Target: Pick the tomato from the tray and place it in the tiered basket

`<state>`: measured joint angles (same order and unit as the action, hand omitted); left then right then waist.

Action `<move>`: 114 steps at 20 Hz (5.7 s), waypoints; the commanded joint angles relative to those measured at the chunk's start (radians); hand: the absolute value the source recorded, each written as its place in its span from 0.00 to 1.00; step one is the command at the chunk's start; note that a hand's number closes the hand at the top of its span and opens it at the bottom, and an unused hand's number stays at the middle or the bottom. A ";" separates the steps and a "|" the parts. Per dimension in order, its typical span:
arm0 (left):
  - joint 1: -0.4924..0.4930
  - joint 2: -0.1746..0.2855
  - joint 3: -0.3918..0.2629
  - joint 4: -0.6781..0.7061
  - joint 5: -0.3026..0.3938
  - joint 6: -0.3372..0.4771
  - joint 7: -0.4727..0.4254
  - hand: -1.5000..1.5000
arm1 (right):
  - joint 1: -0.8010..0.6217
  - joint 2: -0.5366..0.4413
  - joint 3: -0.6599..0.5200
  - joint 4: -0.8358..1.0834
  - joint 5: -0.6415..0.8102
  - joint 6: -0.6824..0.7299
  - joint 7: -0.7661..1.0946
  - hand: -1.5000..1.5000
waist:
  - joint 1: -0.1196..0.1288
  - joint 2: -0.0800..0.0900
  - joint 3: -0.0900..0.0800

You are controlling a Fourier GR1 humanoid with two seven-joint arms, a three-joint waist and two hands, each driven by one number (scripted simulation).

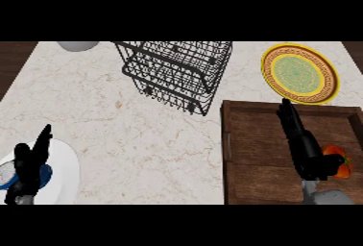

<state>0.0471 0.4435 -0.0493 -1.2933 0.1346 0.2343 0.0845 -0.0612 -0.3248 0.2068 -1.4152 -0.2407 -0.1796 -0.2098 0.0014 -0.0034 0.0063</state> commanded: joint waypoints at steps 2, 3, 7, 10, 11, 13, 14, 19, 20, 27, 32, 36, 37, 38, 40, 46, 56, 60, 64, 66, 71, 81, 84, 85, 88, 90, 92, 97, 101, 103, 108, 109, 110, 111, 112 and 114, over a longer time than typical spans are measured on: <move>-0.044 0.007 0.011 -0.081 0.036 -0.048 0.007 0.50 | 0.000 -0.058 -0.028 -0.145 -0.106 0.204 -0.107 1.00 | -0.011 -0.004 -0.005; -0.064 -0.020 0.003 -0.059 0.041 -0.054 -0.029 0.50 | -0.017 -0.054 -0.014 -0.179 -0.143 0.287 -0.173 1.00 | -0.024 -0.006 -0.005; -0.091 -0.061 -0.013 -0.133 0.098 -0.089 -0.018 0.50 | 0.011 -0.271 -0.158 -0.132 0.087 0.128 -0.159 1.00 | -0.094 -0.018 -0.015; -0.079 -0.067 -0.034 -0.241 0.146 -0.137 0.037 0.50 | 0.137 -0.089 -0.239 -0.146 -0.303 0.206 -0.095 0.00 | -0.024 -0.005 -0.004; -0.107 -0.061 -0.018 -0.199 0.148 -0.148 0.029 0.50 | 0.172 -0.094 -0.271 -0.134 -0.331 0.275 -0.185 0.00 | -0.024 0.000 -0.005; -0.130 -0.064 -0.018 -0.236 0.143 -0.150 0.078 0.50 | 0.207 -0.170 -0.332 -0.121 -0.290 0.367 -0.272 0.00 | -0.012 0.002 -0.006; -0.100 -0.048 -0.020 -0.266 0.142 -0.181 0.082 0.50 | 0.206 -0.137 -0.325 -0.188 -0.255 0.302 -0.262 0.00 | -0.008 0.001 -0.006; -0.079 -0.059 -0.017 -0.250 0.149 -0.183 0.050 0.50 | 0.283 -0.354 -0.450 -0.181 -0.126 0.363 -0.333 0.00 | -0.018 0.001 -0.007; -0.107 -0.055 -0.011 -0.255 0.150 -0.165 0.083 0.50 | 0.289 -0.428 -0.486 -0.156 -0.085 0.363 -0.322 0.00 | -0.025 0.001 -0.007; -0.105 -0.067 -0.008 -0.248 0.132 -0.149 0.064 0.50 | 0.442 -0.729 -0.498 -0.249 0.148 0.506 -0.304 0.00 | -0.038 0.001 -0.009; -0.080 -0.078 -0.025 -0.327 0.126 -0.144 0.119 0.50 | 0.534 -0.717 -0.502 -0.395 0.224 0.529 -0.223 0.00 | -0.020 -0.002 -0.007; -0.055 -0.098 -0.019 -0.307 0.114 -0.176 0.084 0.50 | 0.518 -0.602 -0.489 -0.487 0.279 0.511 -0.088 0.00 | -0.006 0.002 -0.007; -0.078 -0.103 -0.027 -0.282 0.077 -0.166 0.078 0.50 | 0.523 -0.601 -0.545 -0.521 0.236 0.552 -0.038 0.00 | -0.010 0.002 -0.007; -0.120 -0.117 -0.009 -0.173 0.075 -0.176 0.029 0.50 | 0.517 -0.584 -0.538 -0.555 0.226 0.542 0.011 0.00 | -0.014 0.003 -0.007; -0.158 -0.128 -0.012 -0.212 0.068 -0.154 0.092 0.50 | 0.463 -0.522 -0.454 -0.508 0.315 0.514 0.012 0.00 | -0.005 0.004 -0.006; -0.097 -0.101 0.027 -0.312 0.097 -0.206 0.142 0.50 | 0.370 -0.435 -0.380 -0.404 0.475 0.511 0.061 0.00 | 0.002 0.004 -0.006; -0.096 -0.163 0.037 -0.242 0.028 -0.222 0.078 0.50 | 0.282 -0.255 -0.338 -0.200 0.700 0.376 -0.064 0.00 | -0.004 0.003 -0.006; -0.061 -0.159 0.054 -0.315 0.022 -0.230 0.111 0.50 | 0.233 -0.219 -0.342 -0.152 0.766 0.340 -0.080 0.00 | -0.001 0.003 -0.006; -0.119 -0.187 0.063 -0.211 0.023 -0.273 0.067 0.50 | 0.136 -0.208 -0.338 -0.097 0.811 0.369 -0.040 0.00 | -0.002 0.004 -0.006; -0.136 -0.198 0.072 -0.215 -0.003 -0.234 0.083 0.50 | 0.221 -0.256 -0.348 -0.166 0.810 0.447 -0.064 0.00 | -0.007 0.003 -0.007; -0.041 -0.204 0.044 -0.344 0.007 -0.246 0.143 0.50 | 0.206 -0.271 -0.285 -0.126 0.873 0.488 -0.104 1.00 | 0.000 0.002 -0.006; -0.104 -0.201 0.081 -0.245 -0.003 -0.273 0.097 0.50 | 0.192 -0.193 -0.296 -0.075 1.009 0.267 -0.199 1.00 | -0.009 0.003 -0.006; -0.095 -0.188 0.091 -0.293 0.021 -0.289 0.128 0.50 | 0.106 -0.189 -0.336 0.010 1.072 0.235 -0.089 1.00 | 0.006 0.005 -0.006; -0.074 -0.182 0.096 -0.277 0.015 -0.297 0.097 0.50 | 0.071 -0.199 -0.332 -0.049 1.102 0.301 0.061 1.00 | 0.009 0.005 -0.007; -0.106 -0.175 0.093 -0.293 0.020 -0.298 0.133 0.50 | 0.029 -0.178 -0.309 -0.017 1.239 0.307 0.277 1.00 | 0.023 0.006 -0.008; -0.139 -0.174 0.108 -0.274 0.023 -0.292 0.139 0.50 | -0.071 -0.122 -0.303 -0.012 1.268 0.255 0.319 1.00 | 0.023 0.007 -0.006; -0.148 -0.200 0.083 -0.312 0.007 -0.254 0.197 0.50 | -0.086 -0.105 -0.341 -0.080 1.238 0.210 0.313 1.00 | 0.009 0.002 -0.006; -0.107 -0.206 0.084 -0.257 -0.013 -0.272 0.103 0.50 | -0.192 0.004 -0.408 -0.252 1.031 0.209 0.314 1.00 | -0.003 -0.003 -0.007; -0.133 -0.197 0.104 -0.269 -0.012 -0.254 0.151 0.50 | -0.242 0.013 -0.394 -0.440 0.965 0.303 0.408 1.00 | -0.009 -0.002 -0.008; -0.121 -0.227 0.082 -0.229 -0.028 -0.263 0.097 0.50 | -0.264 0.054 -0.342 -0.481 0.988 0.311 0.470 1.00 | -0.005 0.001 -0.008; -0.152 -0.213 0.096 -0.272 -0.020 -0.269 0.165 0.50 | -0.367 0.087 -0.256 -0.542 0.978 0.424 0.630 1.00 | 0.003 0.002 -0.007; -0.091 -0.243 0.063 -0.300 -0.043 -0.256 0.139 0.50 | -0.440 0.085 -0.252 -0.530 0.968 0.458 0.679 1.00 | 0.008 0.002 -0.007; -0.119 -0.213 0.101 -0.242 -0.016 -0.294 0.106 0.50 | -0.481 0.110 -0.194 -0.505 1.013 0.462 0.722 1.00 | 0.009 0.003 -0.008; -0.157 -0.217 0.088 -0.267 -0.018 -0.279 0.178 0.50 | -0.590 0.070 -0.282 -0.405 0.945 0.495 0.714 1.00 | 0.011 0.004 -0.007; -0.160 -0.227 0.101 -0.200 -0.031 -0.281 0.107 0.50 | -0.582 0.104 -0.228 -0.501 0.962 0.514 0.777 1.00 | 0.003 0.003 -0.007; -0.141 -0.207 0.115 -0.243 -0.020 -0.293 0.113 0.50 | -0.727 0.105 -0.246 -0.345 0.967 0.504 0.777 1.00 | 0.015 0.005 -0.007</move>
<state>-0.0895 0.2324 0.0551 -1.5461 0.1222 -0.0533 0.2195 -0.5985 -0.2301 -0.0410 -1.8679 0.7364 0.2854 0.4988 0.0091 -0.0009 -0.0011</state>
